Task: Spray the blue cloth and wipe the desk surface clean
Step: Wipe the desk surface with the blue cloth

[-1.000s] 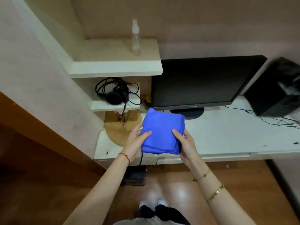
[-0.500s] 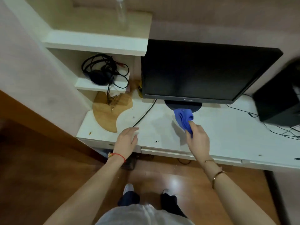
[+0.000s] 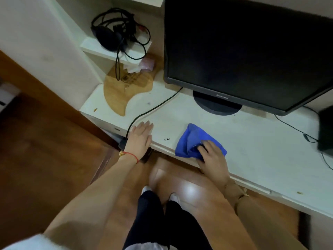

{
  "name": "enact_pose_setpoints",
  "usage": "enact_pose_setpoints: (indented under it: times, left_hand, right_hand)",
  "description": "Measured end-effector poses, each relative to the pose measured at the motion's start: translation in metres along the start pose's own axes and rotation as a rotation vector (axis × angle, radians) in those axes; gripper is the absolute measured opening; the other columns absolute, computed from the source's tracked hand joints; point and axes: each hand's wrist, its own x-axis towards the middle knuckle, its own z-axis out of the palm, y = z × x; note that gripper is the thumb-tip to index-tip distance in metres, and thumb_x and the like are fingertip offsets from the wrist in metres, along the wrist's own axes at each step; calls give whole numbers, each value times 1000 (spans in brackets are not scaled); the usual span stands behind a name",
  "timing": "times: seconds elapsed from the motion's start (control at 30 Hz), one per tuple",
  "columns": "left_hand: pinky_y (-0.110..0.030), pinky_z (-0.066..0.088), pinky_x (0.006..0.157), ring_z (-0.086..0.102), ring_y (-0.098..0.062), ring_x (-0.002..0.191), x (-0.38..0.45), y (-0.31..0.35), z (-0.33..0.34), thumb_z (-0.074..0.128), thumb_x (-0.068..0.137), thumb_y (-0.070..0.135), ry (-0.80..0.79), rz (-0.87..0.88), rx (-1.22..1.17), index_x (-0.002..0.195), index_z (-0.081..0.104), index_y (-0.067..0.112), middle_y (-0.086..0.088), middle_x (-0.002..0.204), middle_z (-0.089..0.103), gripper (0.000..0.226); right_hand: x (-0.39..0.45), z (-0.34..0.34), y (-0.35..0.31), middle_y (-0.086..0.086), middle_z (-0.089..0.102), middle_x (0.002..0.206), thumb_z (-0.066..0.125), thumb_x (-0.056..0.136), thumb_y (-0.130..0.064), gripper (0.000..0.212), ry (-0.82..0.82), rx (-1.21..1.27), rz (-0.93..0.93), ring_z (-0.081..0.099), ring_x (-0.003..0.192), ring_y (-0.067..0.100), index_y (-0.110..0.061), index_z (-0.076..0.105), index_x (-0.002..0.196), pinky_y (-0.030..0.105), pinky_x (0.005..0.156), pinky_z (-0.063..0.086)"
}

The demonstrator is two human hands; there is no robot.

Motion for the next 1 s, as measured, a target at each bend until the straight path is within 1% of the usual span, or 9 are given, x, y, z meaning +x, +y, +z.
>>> enact_pose_setpoints:
  times: [0.1, 0.17, 0.23, 0.3, 0.4, 0.63, 0.8, 0.87, 1.0]
  left_hand:
    - [-57, 34, 113, 43, -42, 137, -4, -4, 5, 24, 95, 31, -12, -35, 2, 141, 50, 2, -22, 147, 49, 61]
    - [-58, 31, 114, 41, -43, 138, -5, -5, 7, 25, 95, 32, -11, -28, 7, 142, 48, 0, -22, 148, 46, 62]
    - [-57, 29, 114, 41, -44, 138, -6, -7, 9, 28, 95, 31, -5, -14, -3, 142, 49, -1, -23, 148, 46, 60]
    - [-56, 27, 115, 40, -44, 139, -6, -9, 9, 28, 96, 30, -5, -11, -22, 142, 49, -1, -23, 148, 46, 60]
    - [-57, 31, 115, 41, -45, 137, -4, -15, 11, 29, 96, 28, 12, 23, -34, 140, 50, -3, -25, 147, 47, 58]
    - [-52, 35, 114, 43, -41, 135, 1, -31, 21, 41, 97, 19, 136, 108, 3, 136, 55, 0, -21, 142, 53, 45]
    - [-43, 21, 123, 22, -31, 150, 15, -45, 28, 51, 101, 20, 154, 132, -16, 152, 35, 8, -14, 159, 30, 54]
    - [-38, 14, 124, 14, -27, 152, 19, -48, 32, 45, 104, 28, 114, 127, 6, 156, 26, 14, -10, 164, 21, 57]
    - [-34, 6, 124, 5, -22, 154, 21, -53, 35, 36, 104, 36, 88, 123, -35, 157, 22, 18, -5, 166, 13, 58]
  right_hand:
    - [9, 3, 0, 12, 48, 145, 73, 83, -18, 47, -103, 144, -66, 35, 141, 31, -3, 57, 125, 46, 116, 29]
    - [14, 6, -5, 7, 35, 155, 64, 92, -27, 64, -230, 285, -27, 18, 149, 25, -11, 34, 146, 44, 122, 11]
    - [21, 15, -6, 2, 23, 161, 55, 96, -43, 76, -298, 249, -40, 6, 151, 23, -21, 13, 155, 48, 122, 4]
    - [25, 25, -6, -1, 14, 163, 38, 98, -57, 69, -297, 114, -89, 1, 151, 24, -22, 20, 154, 52, 121, 3]
    - [31, 32, -6, -2, 16, 163, 18, 100, -56, 64, -270, 17, -64, 4, 151, 25, -20, 40, 148, 50, 121, 0]
    - [19, 41, -8, 6, 24, 160, 27, 101, -42, 52, -194, -40, 31, 20, 147, 32, -17, 48, 140, 54, 118, 16]
    - [28, 31, -2, 5, 35, 155, 35, 97, -51, 58, -163, -84, 70, 34, 138, 30, -26, 36, 149, 47, 112, 26]
    - [48, 35, -4, 4, 33, 156, 35, 96, -56, 60, -153, -86, 124, 31, 140, 30, -29, 35, 150, 49, 113, 23]
    - [65, 48, -19, 2, 19, 162, 32, 98, -57, 61, -141, -86, 154, 10, 150, 34, -31, 28, 152, 60, 118, 3]
